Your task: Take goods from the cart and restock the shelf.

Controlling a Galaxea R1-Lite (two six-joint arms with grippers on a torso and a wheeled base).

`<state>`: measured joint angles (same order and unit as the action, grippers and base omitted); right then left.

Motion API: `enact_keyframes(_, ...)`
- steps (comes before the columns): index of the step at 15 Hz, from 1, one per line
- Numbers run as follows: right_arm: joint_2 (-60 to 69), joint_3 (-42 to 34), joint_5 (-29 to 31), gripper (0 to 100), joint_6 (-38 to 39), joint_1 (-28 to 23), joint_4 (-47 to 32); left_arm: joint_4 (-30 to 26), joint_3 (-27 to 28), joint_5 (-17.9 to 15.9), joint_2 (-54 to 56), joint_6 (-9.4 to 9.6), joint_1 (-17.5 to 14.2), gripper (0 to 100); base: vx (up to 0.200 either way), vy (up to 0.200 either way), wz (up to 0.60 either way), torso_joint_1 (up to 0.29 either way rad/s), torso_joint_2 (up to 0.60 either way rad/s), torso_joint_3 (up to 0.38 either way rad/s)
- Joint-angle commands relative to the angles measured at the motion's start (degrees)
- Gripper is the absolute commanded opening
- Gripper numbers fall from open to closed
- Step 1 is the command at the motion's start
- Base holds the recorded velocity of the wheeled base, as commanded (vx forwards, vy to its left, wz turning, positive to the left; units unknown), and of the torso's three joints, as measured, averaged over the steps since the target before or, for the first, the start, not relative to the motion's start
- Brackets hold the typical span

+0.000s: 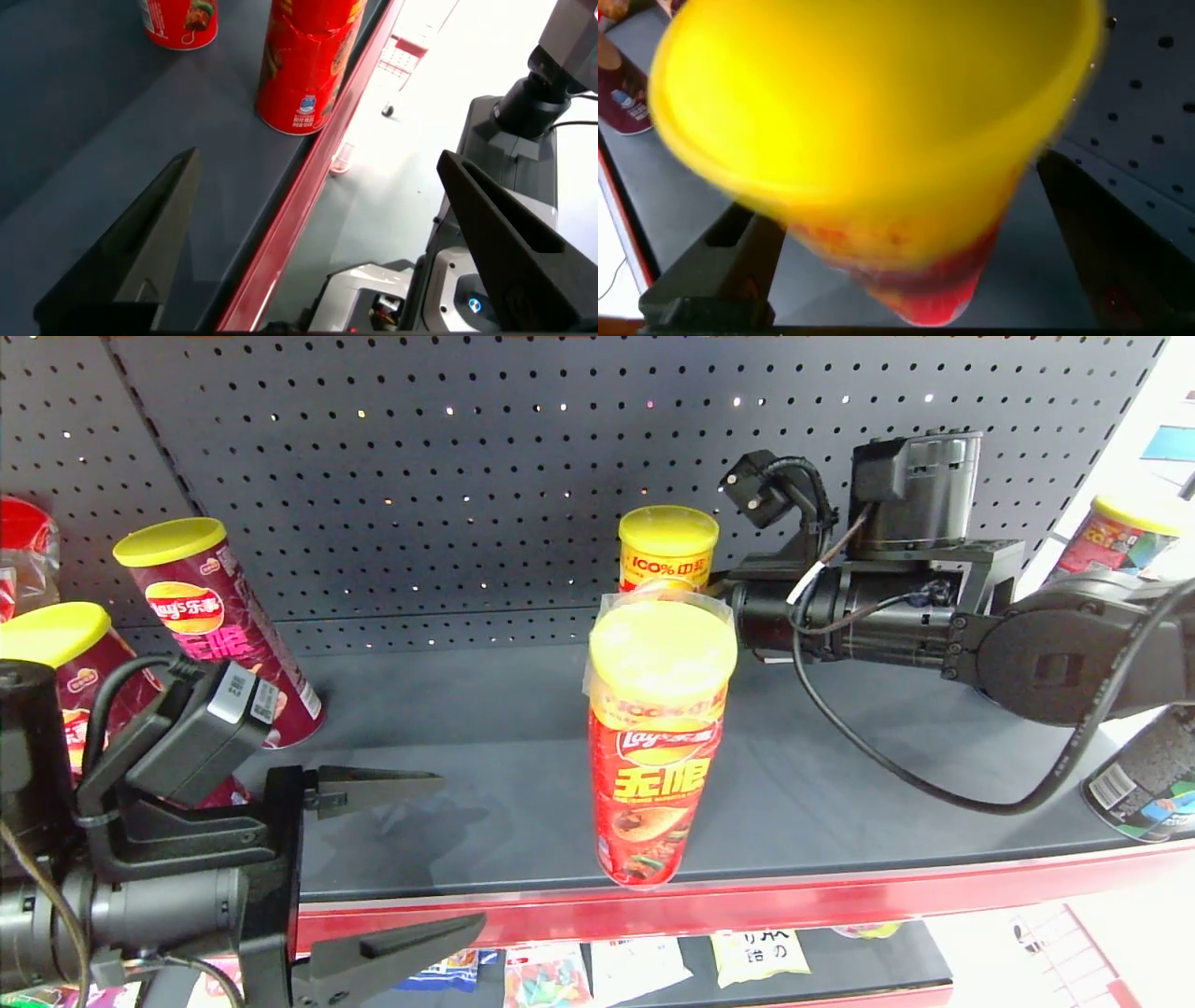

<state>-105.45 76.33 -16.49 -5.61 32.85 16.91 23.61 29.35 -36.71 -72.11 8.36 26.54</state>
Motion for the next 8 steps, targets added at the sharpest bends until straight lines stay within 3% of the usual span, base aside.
enact_keyframes(1, 2.44, -1.88, 0.06, 100, -0.02, 0.02, -0.03, 0.03, 0.0, -0.03, -0.23, -0.01, 0.0, 100, 0.0, 0.0, 0.0, 0.0, 0.0, 0.0)
enact_keyframes(8, 11.05, -11.37, 0.15, 100, -0.02, -1.83, -0.03, 0.03, -0.09, -0.03, -0.31, -0.01, 0.09, 100, 0.0, 0.0, 0.0, 0.0, 0.0, 0.0)
